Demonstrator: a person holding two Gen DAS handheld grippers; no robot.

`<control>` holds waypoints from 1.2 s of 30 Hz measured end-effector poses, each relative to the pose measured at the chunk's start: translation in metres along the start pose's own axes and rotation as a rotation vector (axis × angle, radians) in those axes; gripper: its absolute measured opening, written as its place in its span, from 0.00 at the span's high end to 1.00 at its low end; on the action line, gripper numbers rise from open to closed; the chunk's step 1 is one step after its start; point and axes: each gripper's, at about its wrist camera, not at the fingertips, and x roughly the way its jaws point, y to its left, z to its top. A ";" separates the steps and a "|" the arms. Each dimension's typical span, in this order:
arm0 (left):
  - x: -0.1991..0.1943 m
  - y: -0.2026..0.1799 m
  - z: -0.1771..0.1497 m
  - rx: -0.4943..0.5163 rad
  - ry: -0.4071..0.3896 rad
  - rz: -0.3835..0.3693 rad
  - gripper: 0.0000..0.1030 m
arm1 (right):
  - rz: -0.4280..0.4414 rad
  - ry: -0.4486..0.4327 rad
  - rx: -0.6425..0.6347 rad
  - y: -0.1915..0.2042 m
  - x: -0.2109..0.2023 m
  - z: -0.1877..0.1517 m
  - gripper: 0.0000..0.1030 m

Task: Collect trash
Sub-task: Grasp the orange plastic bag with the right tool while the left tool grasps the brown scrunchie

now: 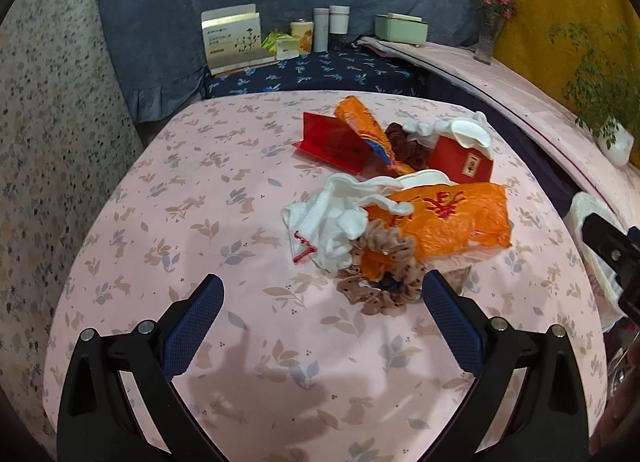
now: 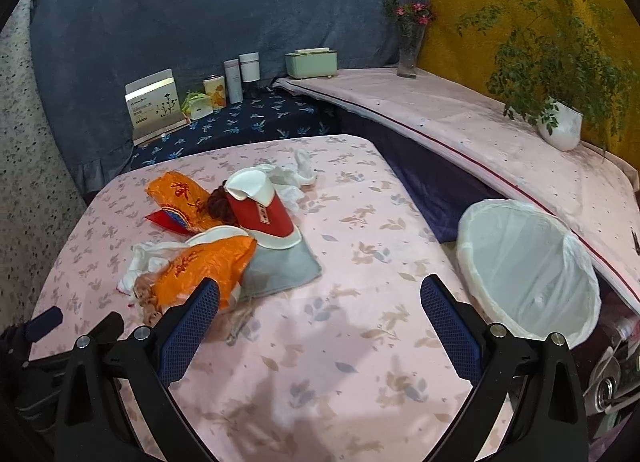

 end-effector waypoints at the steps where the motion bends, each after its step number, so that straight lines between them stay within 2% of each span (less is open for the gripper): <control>1: 0.002 0.004 0.001 -0.013 0.003 -0.012 0.08 | 0.010 0.004 -0.001 0.005 0.006 0.002 0.07; 8: 0.012 0.017 0.003 -0.032 0.008 -0.034 0.08 | 0.068 0.055 -0.031 0.040 0.048 0.011 0.14; 12: 0.017 0.020 0.001 -0.032 0.016 -0.037 0.08 | 0.110 0.105 -0.016 0.049 0.070 0.008 0.23; 14: 0.019 0.020 0.001 -0.027 0.020 -0.032 0.08 | 0.148 0.130 0.001 0.051 0.078 0.005 0.34; 19: 0.024 0.020 0.001 -0.033 0.035 -0.043 0.08 | 0.218 0.144 0.025 0.051 0.081 0.000 0.72; 20: 0.025 0.019 0.001 -0.031 0.035 -0.045 0.08 | 0.217 0.136 0.019 0.050 0.077 0.001 0.73; 24: 0.024 0.012 0.001 -0.028 0.042 -0.071 0.08 | 0.200 0.109 0.030 0.040 0.063 0.001 0.89; 33: 0.031 -0.024 -0.008 0.004 0.078 -0.157 0.08 | 0.148 0.036 0.100 -0.002 0.024 0.005 0.90; 36: 0.033 -0.035 -0.012 0.023 0.084 -0.174 0.12 | 0.124 0.008 0.116 -0.017 0.011 0.006 0.90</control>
